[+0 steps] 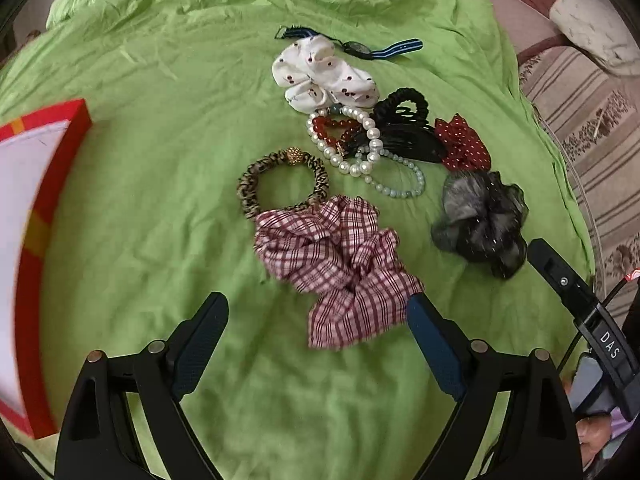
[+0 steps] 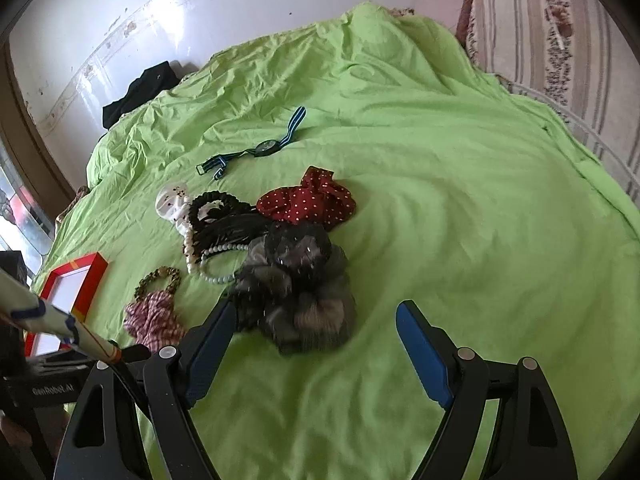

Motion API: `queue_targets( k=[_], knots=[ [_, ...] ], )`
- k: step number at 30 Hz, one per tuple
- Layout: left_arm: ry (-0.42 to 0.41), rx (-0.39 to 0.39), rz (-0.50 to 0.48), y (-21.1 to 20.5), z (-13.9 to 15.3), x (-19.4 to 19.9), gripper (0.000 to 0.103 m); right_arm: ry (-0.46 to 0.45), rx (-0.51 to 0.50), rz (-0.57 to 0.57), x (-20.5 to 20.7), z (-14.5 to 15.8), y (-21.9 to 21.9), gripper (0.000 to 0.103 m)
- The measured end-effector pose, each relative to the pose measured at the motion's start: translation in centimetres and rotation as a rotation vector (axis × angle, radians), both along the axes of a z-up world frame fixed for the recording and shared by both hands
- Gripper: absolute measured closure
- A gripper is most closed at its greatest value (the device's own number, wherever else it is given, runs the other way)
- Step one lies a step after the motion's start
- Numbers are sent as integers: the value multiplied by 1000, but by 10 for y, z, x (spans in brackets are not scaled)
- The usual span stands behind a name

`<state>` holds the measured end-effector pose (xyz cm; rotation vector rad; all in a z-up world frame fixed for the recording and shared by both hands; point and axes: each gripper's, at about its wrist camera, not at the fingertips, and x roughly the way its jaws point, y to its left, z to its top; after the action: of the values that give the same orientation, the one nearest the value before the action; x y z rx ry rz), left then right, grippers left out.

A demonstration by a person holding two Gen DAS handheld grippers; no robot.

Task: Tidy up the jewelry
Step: 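Grasp the plaid scrunchie with the left tool while the right tool grasps the black sheer scrunchie, then carry both scrunchies into the red box and open both tools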

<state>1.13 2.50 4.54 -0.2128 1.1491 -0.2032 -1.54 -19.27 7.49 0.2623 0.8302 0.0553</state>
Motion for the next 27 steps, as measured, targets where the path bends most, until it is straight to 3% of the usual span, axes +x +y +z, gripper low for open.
queue_targets(
  k=[2,8,10,11,12,14,15,18,27],
  knots=[
    [17,-17,5,-2,-7,5,24,6,10,15,9,-4,3,17],
    [-12,8,22,-13,-14,17,28,23,18,36,29,-15,10,17],
    [-21,28,28,-15,-14,16,37,33,29,40,33,-18,12,19],
    [-28,43,26,-17,-14,16,51,38,32,42,34,-19,12,23],
    [-33,55,21,-18,-14,16,68,43,31,44,35,-20,13,32],
    [-27,35,6,-18,-13,16,85,57,22,60,37,-23,18,50],
    [-21,20,6,-18,-11,16,89,62,21,68,37,-24,20,61],
    [-36,9,2,-14,0,7,91,62,35,80,32,-19,22,73],
    [-118,-42,1,14,48,-41,91,29,28,114,-9,12,33,77]
  ],
)
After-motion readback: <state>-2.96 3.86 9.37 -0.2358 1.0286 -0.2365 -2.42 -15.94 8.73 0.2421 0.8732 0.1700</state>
